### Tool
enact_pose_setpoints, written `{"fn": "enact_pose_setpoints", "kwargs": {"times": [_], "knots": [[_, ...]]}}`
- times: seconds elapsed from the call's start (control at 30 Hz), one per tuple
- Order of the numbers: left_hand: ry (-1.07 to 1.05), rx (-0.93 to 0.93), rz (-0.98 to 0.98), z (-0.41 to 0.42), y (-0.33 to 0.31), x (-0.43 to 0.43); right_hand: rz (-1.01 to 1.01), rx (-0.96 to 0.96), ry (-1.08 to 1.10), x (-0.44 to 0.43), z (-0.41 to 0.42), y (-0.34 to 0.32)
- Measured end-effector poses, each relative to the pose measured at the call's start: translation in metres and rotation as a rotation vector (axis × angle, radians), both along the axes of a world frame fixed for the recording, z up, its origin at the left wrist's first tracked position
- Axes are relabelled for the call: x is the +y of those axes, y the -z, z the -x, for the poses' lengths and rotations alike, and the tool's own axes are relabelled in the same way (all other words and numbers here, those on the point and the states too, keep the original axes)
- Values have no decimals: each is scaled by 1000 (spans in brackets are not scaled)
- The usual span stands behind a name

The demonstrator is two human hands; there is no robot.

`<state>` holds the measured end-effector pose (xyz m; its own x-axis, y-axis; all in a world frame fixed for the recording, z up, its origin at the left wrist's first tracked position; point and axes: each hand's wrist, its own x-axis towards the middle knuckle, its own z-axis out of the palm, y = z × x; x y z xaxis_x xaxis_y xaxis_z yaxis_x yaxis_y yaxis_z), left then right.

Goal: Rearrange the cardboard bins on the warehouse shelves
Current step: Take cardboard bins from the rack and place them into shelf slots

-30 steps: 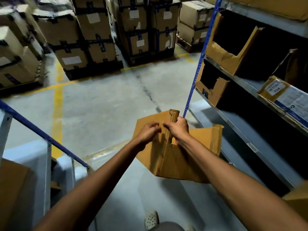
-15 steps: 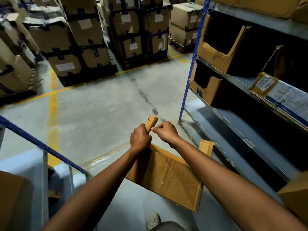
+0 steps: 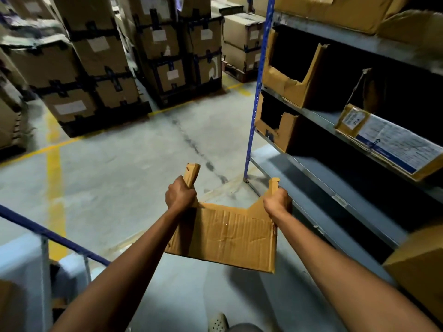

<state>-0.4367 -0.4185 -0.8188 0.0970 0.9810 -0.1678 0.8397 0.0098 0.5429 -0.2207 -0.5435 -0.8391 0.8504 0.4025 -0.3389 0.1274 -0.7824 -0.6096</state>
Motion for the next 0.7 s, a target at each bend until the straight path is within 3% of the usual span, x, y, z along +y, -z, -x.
{"fn": "enact_pose_setpoints", "kwargs": {"times": [0.1,0.27,0.57,0.7], "knots": [[61,-49,23,-4,0,8,-48,-86,46,-8,3,4],[12,-381,146,-7,-9,30,-155,-158,84,-21,9,-4],[39,-337,-29,-32,-11,10,-207,-355,160,-54,8,-28],[92,-369,-45,-51,-23,-14,-224,-350,236,-82,2,-33]]}}
